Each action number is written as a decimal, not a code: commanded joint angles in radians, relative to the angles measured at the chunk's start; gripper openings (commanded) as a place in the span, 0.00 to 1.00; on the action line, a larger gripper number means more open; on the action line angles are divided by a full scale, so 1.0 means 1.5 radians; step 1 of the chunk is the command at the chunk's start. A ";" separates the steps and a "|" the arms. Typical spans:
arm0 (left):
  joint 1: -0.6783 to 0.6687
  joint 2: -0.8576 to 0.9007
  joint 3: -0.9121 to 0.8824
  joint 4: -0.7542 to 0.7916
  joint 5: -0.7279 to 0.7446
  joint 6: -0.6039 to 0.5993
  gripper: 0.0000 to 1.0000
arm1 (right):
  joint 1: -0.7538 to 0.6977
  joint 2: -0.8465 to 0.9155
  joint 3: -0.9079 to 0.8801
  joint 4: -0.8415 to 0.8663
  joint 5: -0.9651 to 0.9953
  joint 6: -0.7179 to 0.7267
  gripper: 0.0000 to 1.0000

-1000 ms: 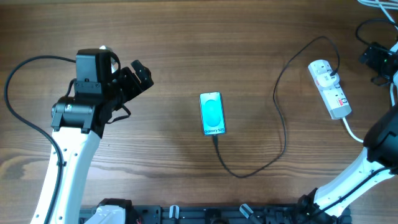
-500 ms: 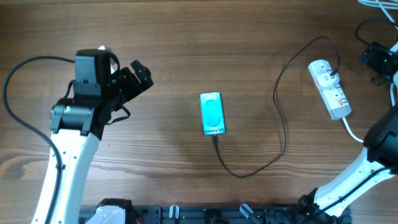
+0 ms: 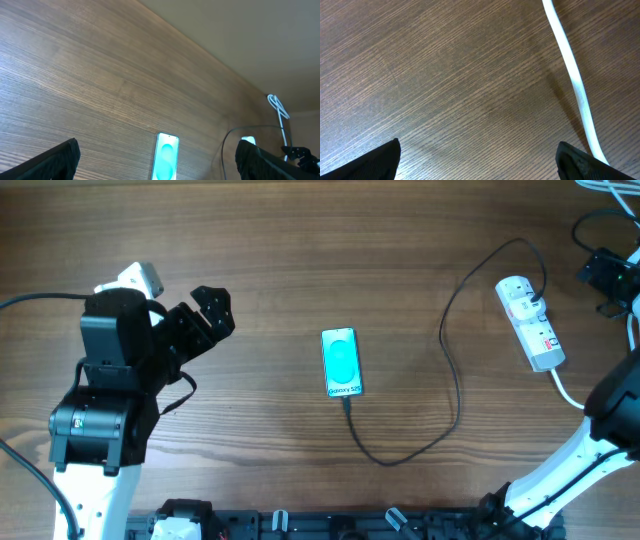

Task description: Plug charger to phone and switch on socket

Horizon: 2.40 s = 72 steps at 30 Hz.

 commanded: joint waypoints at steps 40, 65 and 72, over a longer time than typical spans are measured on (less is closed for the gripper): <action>0.003 -0.084 -0.387 0.305 0.004 0.015 1.00 | 0.005 -0.018 0.004 0.003 0.006 0.002 1.00; 0.003 -0.225 -0.780 0.730 0.031 -0.005 1.00 | 0.005 -0.018 0.004 0.003 0.006 0.002 0.99; 0.003 -0.260 -0.780 0.595 0.010 -0.005 1.00 | 0.005 -0.018 0.004 0.003 0.006 0.003 1.00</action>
